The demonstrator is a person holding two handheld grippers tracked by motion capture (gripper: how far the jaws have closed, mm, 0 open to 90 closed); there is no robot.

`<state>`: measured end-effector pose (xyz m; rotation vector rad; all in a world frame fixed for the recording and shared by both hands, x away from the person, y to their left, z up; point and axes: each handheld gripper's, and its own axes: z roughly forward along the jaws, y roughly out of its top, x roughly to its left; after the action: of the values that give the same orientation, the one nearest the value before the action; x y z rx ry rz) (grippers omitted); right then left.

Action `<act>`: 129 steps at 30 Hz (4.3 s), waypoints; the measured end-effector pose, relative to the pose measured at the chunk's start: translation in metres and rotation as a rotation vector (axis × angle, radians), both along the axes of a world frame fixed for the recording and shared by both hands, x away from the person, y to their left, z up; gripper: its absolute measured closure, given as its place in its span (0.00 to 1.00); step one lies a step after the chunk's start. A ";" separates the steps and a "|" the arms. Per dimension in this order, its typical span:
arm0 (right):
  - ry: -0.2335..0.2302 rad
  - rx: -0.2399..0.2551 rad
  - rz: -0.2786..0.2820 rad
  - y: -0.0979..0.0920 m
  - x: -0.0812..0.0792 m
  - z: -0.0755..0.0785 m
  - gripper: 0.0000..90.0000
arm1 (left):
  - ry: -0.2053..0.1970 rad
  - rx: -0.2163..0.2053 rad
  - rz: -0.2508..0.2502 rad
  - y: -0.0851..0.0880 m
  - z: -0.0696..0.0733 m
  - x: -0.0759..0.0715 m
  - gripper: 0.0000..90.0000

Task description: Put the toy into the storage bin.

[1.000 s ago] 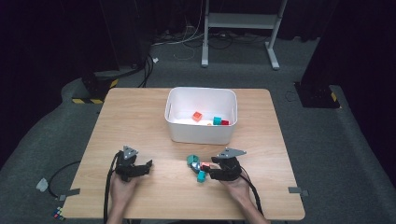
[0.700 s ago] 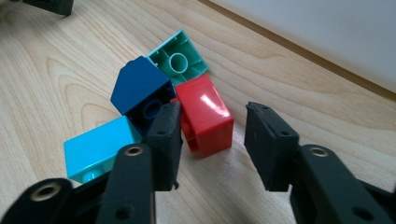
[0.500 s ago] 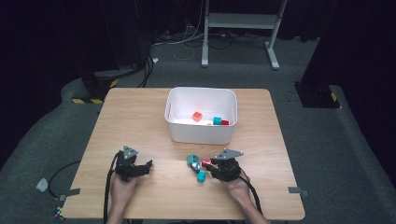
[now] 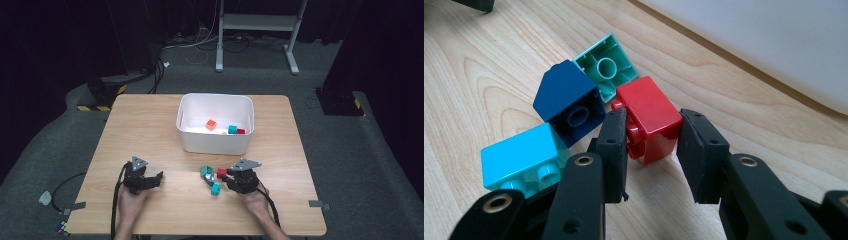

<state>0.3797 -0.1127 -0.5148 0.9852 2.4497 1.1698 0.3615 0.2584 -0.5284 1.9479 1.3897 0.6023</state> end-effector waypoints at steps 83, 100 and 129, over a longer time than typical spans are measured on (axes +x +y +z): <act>-0.125 0.150 -0.026 -0.032 0.037 0.156 0.72 | 0.001 0.000 0.000 0.000 0.000 0.000 0.19; -0.120 0.145 -0.058 -0.024 0.068 0.179 0.72 | 0.000 -0.001 -0.001 0.000 0.000 0.000 0.19; -0.089 0.109 -0.131 -0.004 0.117 0.181 0.72 | -0.001 -0.004 0.000 0.000 0.000 0.000 0.19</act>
<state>0.4968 -0.1170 -0.3341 1.0812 2.2370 1.2843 0.3615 0.2583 -0.5285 1.9444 1.3898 0.6000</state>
